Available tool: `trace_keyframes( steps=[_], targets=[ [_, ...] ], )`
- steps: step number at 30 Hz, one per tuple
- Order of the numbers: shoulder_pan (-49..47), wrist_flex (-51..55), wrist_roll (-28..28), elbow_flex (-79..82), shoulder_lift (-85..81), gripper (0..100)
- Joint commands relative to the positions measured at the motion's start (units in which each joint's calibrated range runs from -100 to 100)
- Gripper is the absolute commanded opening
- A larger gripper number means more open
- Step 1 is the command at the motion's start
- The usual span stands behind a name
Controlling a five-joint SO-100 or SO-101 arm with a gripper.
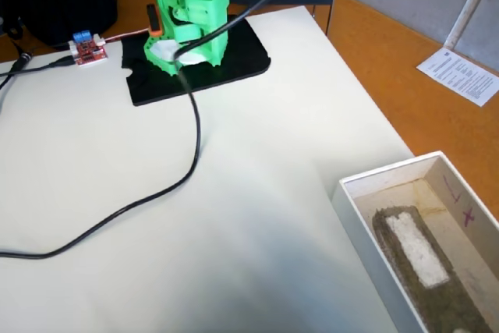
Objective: Remove orange objects from table
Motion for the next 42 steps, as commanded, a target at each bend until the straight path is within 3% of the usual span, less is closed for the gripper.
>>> trace_keyframes(
  steps=[1, 12, 15, 24, 29, 39, 42],
  targets=[
    [-1.58, -2.49, -0.2, 0.71, -2.0, 36],
    [10.7, -1.03, -2.39, 17.76, -14.09, 36],
    [21.05, 0.1, -5.13, 33.85, -23.66, 36],
    [59.35, 28.07, -10.11, 71.06, -52.11, 36],
    [71.99, 38.45, -7.62, 94.22, -71.75, 36],
    [64.74, 70.64, -5.32, 111.37, -102.46, 36],
    [63.56, 80.53, -13.09, 111.37, -107.5, 36]
  ],
)
